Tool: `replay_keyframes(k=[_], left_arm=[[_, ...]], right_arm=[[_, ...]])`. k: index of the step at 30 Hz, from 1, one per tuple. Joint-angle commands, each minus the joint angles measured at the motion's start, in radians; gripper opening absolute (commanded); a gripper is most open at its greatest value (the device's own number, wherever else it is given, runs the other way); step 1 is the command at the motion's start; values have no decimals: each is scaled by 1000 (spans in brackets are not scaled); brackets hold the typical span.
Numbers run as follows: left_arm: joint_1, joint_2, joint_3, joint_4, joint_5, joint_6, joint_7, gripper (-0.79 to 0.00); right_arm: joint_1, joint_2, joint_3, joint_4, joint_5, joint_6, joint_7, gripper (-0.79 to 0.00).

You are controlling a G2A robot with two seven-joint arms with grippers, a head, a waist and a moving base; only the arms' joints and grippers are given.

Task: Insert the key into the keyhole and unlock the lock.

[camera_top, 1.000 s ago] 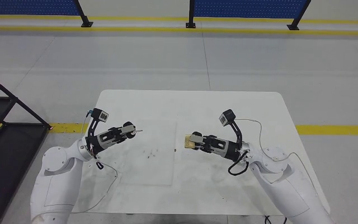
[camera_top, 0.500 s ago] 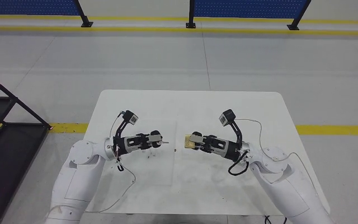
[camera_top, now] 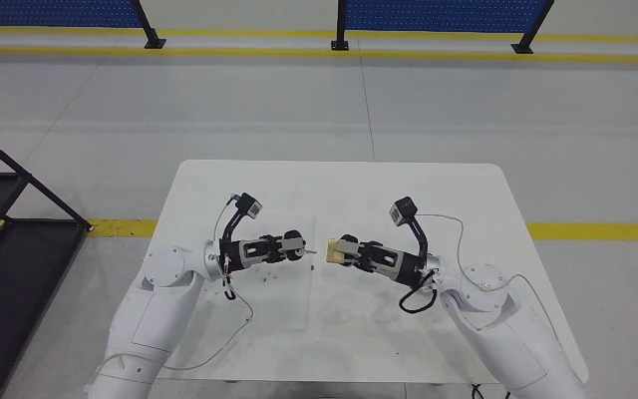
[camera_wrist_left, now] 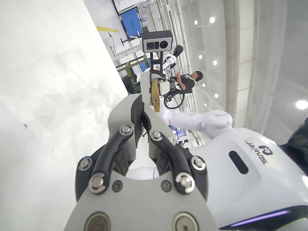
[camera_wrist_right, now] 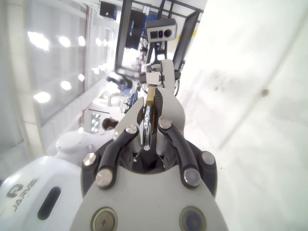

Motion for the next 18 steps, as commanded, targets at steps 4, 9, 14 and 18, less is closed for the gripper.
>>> replay_keyframes(k=[4, 9, 14, 18], left_arm=[[-4, 4, 7, 7, -12, -15, -15, -785], [-5, 8, 4, 25, -47, -26, -40, -785], [-5, 12, 2, 31, -70, -34, -44, -785], [-2, 15, 1, 27, -79, -36, -42, -785]], right_arm=[[-1, -7, -17, 13, 17, -1, -14, -785], [3, -15, -31, 34, 83, -9, -7, -785], [17, -21, -39, 56, 102, -4, 4, -785], [21, -23, -45, 53, 54, 5, -20, -785]])
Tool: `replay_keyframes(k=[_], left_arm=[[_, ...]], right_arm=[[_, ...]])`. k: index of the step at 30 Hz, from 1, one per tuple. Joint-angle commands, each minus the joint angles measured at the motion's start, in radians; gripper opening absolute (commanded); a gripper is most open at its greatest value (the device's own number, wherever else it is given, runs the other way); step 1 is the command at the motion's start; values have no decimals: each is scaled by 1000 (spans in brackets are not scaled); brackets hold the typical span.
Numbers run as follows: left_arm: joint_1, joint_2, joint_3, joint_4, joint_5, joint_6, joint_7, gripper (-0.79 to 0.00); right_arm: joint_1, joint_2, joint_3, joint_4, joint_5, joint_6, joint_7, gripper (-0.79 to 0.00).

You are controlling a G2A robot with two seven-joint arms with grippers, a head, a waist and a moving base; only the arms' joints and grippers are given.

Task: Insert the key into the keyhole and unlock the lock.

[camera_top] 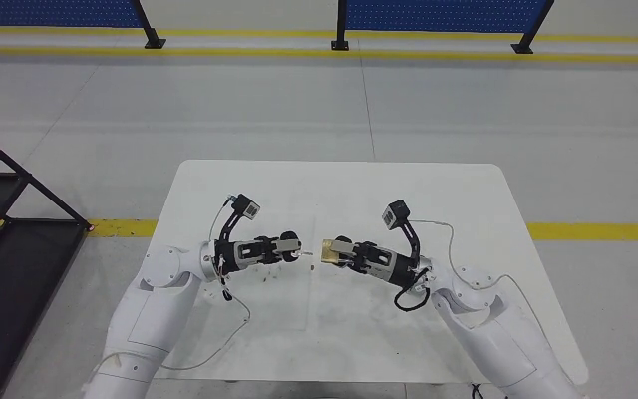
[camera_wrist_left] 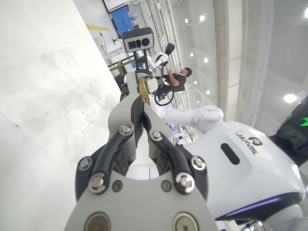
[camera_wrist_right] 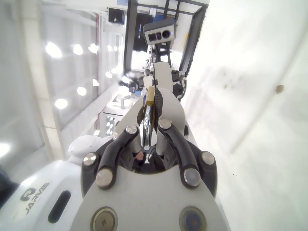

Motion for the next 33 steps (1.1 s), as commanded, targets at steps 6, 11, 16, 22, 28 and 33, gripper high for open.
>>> replay_keyframes(k=[6, 11, 16, 22, 28, 33], left_arm=[[11, 6, 1, -4, -10, -2, -4, -785], [9, 9, 5, 5, -13, -4, -4, -785], [1, 11, 12, 10, -9, -10, 4, -785], [-3, 13, 23, 13, -10, -19, 17, -785], [-10, 13, 38, 22, -13, -24, 29, -785], [-18, 13, 53, 25, -11, -24, 39, -785]], right_arm=[[-8, -3, -6, -20, -85, 7, -60, -785], [-21, -6, -5, -30, -101, 14, -95, -785], [-21, -6, -5, -30, -101, 14, -95, -785], [-21, -6, -5, -30, -101, 14, -95, -785], [-21, -6, -5, -30, -101, 14, -95, -785], [-21, -6, -5, -30, -101, 14, -95, -785]])
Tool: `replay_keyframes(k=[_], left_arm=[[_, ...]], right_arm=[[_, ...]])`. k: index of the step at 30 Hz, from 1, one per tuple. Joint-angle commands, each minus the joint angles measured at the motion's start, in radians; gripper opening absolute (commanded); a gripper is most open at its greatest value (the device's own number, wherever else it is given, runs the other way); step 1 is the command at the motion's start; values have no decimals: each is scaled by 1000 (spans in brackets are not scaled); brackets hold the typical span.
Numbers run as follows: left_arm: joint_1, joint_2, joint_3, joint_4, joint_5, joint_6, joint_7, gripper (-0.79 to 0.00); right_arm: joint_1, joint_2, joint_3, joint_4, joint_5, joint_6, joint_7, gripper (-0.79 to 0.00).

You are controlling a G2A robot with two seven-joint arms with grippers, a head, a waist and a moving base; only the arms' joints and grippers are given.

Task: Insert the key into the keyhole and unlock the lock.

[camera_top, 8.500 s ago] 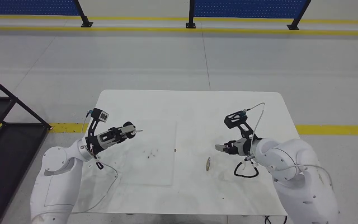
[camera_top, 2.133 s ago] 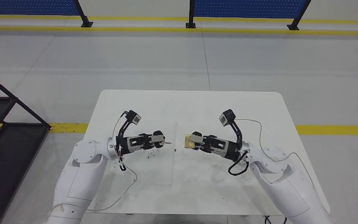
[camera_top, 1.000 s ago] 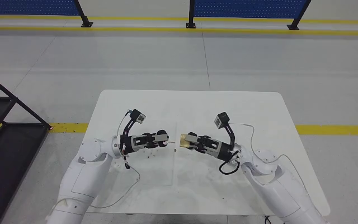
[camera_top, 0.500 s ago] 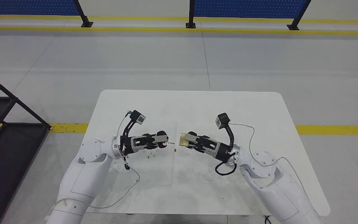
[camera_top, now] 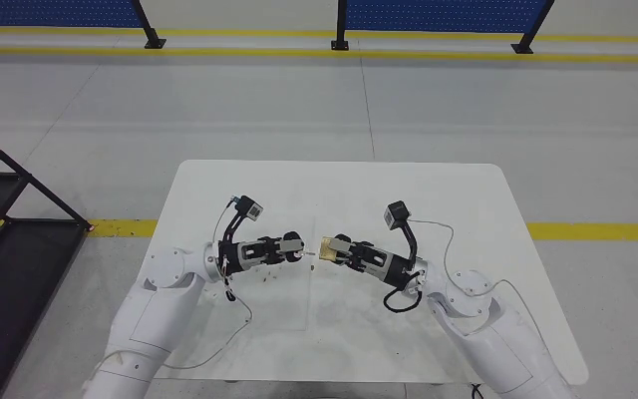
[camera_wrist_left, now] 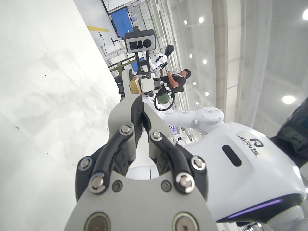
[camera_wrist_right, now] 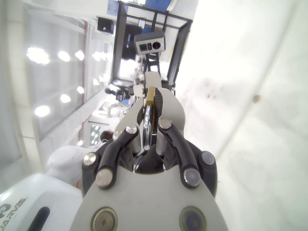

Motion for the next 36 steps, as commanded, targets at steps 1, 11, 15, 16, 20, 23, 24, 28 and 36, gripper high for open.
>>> replay_keyframes(k=[1, 11, 15, 16, 20, 23, 24, 28, 36], left_arm=[[-3, 0, 6, 3, 2, 0, 3, -785], [-13, 2, 20, 16, 2, -12, 19, -785], [-15, 3, 22, 22, 3, -16, 30, -785], [-16, 3, 23, 23, 2, -17, 31, -785], [-18, 4, 28, 27, 1, -20, 35, -785], [-22, 5, 33, 28, -2, -19, 35, -785], [-23, 5, 34, 28, -3, -19, 36, -785], [-26, 6, 39, 28, -6, -18, 36, -785], [-27, 8, 45, 29, -6, -21, 43, -785]], right_arm=[[0, 0, 0, 0, 0, 0, 0, -785], [0, 0, 0, 0, 0, 0, 0, -785], [0, 0, 0, 0, 0, 0, 0, -785], [0, 0, 0, 0, 0, 0, 0, -785], [0, 0, 0, 0, 0, 0, 0, -785], [0, 0, 0, 0, 0, 0, 0, -785], [0, 0, 0, 0, 0, 0, 0, -785], [0, 0, 0, 0, 0, 0, 0, -785], [0, 0, 0, 0, 0, 0, 0, -785]])
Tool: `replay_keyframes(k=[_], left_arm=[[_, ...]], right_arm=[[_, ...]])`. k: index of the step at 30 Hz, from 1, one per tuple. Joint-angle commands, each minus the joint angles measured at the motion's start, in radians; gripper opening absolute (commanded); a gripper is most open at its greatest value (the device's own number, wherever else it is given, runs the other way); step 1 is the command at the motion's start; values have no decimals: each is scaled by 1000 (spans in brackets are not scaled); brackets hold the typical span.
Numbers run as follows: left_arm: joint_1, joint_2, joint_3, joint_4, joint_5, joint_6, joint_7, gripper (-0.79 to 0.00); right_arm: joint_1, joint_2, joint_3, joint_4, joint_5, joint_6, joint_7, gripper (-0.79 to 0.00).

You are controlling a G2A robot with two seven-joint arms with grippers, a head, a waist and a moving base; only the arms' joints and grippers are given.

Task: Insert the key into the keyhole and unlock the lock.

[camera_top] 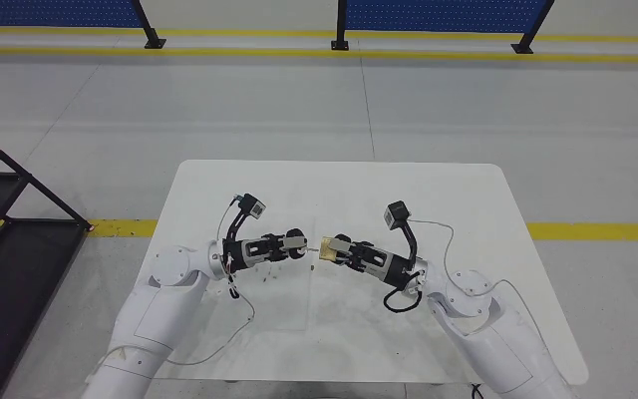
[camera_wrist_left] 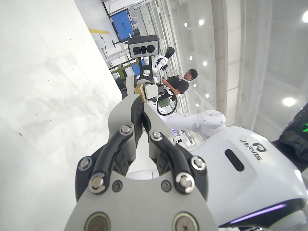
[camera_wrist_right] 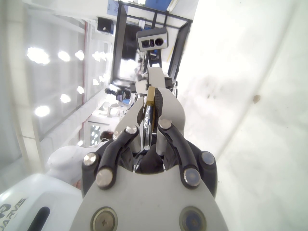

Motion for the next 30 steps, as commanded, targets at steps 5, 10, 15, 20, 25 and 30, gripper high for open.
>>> replay_keyframes(k=[5, 10, 15, 20, 25, 30], left_arm=[[-4, 1, 8, 1, 0, -4, 6, -785], [-8, 1, 15, 4, 0, -5, 8, -785], [-9, 2, 17, 5, 0, -8, 13, -785], [-7, 4, 16, 4, 3, -11, 21, -785], [-7, 5, 17, 4, 7, -13, 30, -785], [-10, 5, 25, 8, 10, -14, 35, -785]], right_arm=[[0, 0, 0, 0, 0, 0, 0, -785], [0, 0, 0, 0, 0, 0, 0, -785], [0, 0, 0, 0, 0, 0, 0, -785], [0, 0, 0, 0, 0, 0, 0, -785], [0, 0, 0, 0, 0, 0, 0, -785], [0, 0, 0, 0, 0, 0, 0, -785]])
